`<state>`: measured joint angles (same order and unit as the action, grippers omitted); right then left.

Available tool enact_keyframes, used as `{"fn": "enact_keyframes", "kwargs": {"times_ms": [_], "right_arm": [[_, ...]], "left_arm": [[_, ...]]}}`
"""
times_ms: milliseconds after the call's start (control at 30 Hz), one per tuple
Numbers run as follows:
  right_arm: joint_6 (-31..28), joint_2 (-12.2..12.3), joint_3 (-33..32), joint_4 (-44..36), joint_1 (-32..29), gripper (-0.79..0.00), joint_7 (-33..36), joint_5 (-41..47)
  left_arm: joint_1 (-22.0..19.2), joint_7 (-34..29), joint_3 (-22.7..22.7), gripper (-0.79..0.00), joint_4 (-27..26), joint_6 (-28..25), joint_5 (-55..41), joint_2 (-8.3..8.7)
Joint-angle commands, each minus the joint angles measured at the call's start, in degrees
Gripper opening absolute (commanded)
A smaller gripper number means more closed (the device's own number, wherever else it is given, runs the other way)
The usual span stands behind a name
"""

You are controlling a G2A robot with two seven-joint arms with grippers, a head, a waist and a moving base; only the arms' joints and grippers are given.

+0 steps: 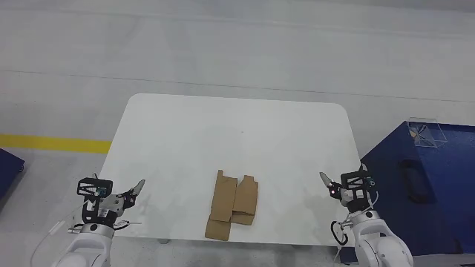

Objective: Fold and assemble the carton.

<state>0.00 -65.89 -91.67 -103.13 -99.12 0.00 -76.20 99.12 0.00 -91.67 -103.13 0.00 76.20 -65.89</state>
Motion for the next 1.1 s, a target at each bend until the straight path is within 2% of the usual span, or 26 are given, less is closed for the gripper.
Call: {"fn": "enact_keyframes", "kwargs": {"times_ms": [0,500,533,567,633,733,833,900,967,1067], "right_arm": [[0.0,0.0,0.0,0.0,0.0,-0.001,0.0,0.0],[0.0,0.0,0.0,0.0,0.0,0.0,0.0,0.0],[-0.94,-0.02,0.31,-0.35,-0.06,0.0,0.05,0.74],[-4.66,-0.02,0.51,-1.22,-0.41,0.0,1.35,4.33],[-12.19,0.11,-1.23,-2.69,-0.67,0.0,6.07,15.34],[-22.86,0.56,-4.03,-2.29,0.47,0.0,16.89,34.4],[-28.48,1.26,-4.3,0.77,3.15,0.0,34.47,57.92],[-26.62,1.88,-3.91,4.26,6.58,0.0,47.9,72.65],[-21.13,2.39,-2.96,9.39,11.52,0.0,59.76,84.0],[-15.12,2.61,0.54,18.1,19.03,0.0,69.68,90.09]], "left_arm": [[0.0,0.0,0.0,0.0,0.0,0.0,0.0,0.0],[0.0,0.0,0.0,0.0,0.0,0.0,0.0,0.0],[0.0,0.0,0.0,0.0,0.0,0.0,0.0,0.0],[0.0,0.0,0.0,0.0,0.0,0.0,0.0,0.0],[0.0,0.0,0.0,0.0,0.0,0.0,0.0,0.0],[0.0,0.0,0.0,0.0,0.0,0.0,0.0,0.0],[0.0,0.0,0.0,0.0,0.0,0.0,0.0,0.0],[0.0,0.0,0.0,0.0,0.0,0.0,0.0,0.0],[0.0,0.0,0.0,0.0,0.0,0.0,0.0,0.0],[0.0,0.0,0.0,0.0,0.0,0.0,0.0,0.0]]}}
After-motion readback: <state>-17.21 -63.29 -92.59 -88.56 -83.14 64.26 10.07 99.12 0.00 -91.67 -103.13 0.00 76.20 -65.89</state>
